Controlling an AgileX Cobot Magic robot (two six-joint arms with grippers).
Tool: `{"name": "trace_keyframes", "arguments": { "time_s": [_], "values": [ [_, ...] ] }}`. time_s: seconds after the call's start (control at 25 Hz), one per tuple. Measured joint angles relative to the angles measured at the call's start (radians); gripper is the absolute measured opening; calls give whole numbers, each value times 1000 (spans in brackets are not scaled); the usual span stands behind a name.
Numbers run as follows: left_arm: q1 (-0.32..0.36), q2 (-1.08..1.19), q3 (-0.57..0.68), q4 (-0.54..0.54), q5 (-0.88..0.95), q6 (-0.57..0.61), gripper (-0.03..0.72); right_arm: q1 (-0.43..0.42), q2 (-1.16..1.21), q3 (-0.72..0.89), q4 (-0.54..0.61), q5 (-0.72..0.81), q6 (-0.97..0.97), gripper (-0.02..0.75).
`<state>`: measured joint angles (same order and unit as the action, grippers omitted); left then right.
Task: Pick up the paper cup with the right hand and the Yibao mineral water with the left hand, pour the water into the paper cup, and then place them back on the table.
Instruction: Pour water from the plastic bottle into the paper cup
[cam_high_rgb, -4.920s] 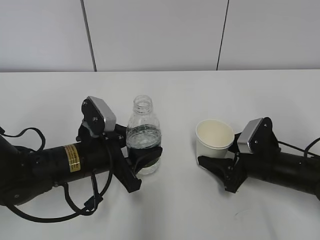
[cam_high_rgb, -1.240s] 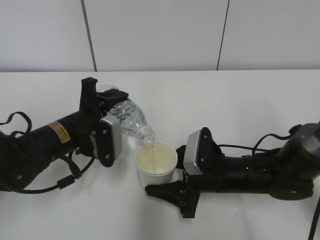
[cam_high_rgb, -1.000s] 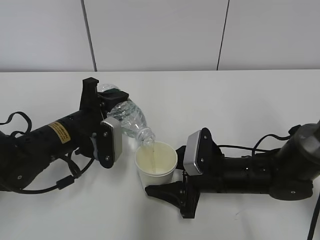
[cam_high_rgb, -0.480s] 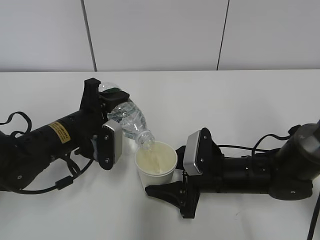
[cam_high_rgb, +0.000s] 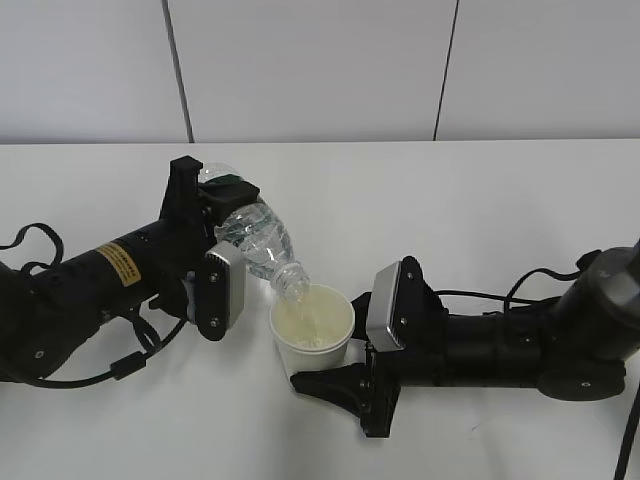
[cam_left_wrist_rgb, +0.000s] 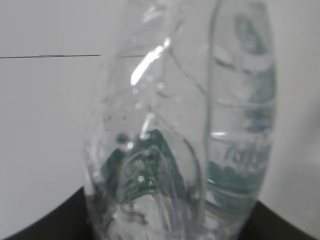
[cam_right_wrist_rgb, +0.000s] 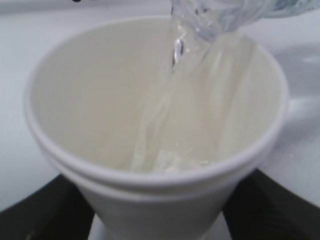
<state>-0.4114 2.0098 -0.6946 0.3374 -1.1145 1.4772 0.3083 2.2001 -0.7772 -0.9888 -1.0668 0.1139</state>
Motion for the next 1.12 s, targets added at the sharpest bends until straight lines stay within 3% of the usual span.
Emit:
{"name": "trace_keyframes", "arguments": {
  "time_s": [1.12],
  "values": [
    [0, 0, 0, -4, 0, 10, 360, 0, 7, 0, 0, 0, -2, 548]
  ]
}}
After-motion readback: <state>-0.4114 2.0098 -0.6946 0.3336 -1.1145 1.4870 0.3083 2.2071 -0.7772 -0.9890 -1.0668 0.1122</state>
